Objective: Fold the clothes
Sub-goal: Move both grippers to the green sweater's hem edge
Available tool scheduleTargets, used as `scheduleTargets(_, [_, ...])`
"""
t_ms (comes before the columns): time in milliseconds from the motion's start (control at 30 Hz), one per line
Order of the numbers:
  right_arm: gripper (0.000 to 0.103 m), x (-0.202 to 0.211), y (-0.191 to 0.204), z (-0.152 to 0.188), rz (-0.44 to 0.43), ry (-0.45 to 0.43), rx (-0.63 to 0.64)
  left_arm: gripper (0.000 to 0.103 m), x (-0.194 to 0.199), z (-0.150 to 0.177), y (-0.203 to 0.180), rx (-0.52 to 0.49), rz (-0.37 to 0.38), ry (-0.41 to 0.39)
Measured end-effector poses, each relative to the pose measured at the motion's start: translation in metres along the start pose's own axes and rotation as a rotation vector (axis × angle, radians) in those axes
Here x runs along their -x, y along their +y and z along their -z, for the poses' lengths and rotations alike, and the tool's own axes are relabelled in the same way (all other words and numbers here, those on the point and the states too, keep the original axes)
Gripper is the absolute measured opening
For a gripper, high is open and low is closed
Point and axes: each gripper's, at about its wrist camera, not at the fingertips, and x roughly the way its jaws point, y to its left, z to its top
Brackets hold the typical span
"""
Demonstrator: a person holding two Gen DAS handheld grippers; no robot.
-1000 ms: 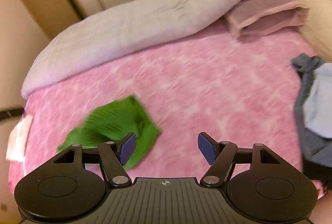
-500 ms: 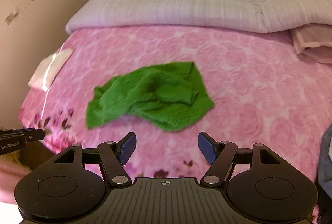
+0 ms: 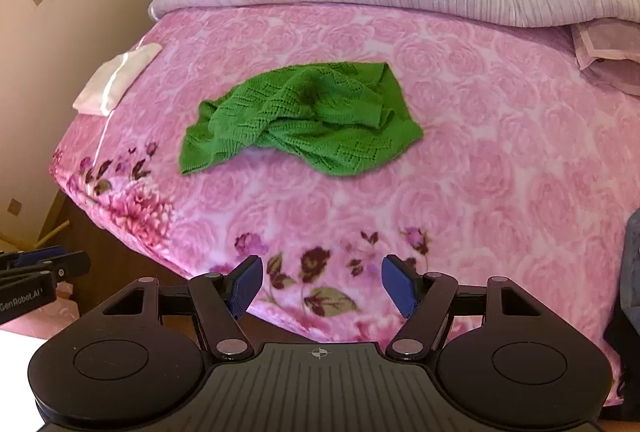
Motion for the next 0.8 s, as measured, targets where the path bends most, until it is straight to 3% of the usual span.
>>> scheduleTargets(433, [0.069, 0.022, -0.003, 0.007, 0.014, -0.062, 0.05, 0.032, 0.023, 0.013, -0.005, 0.006, -0.015, -0.044])
scheduleTargets(800, [0.069, 0.024, -0.031, -0.023, 0.06, -0.185, -0.021, 0.035, -0.006, 0.002, 0.031, 0.073, 0.002, -0.027])
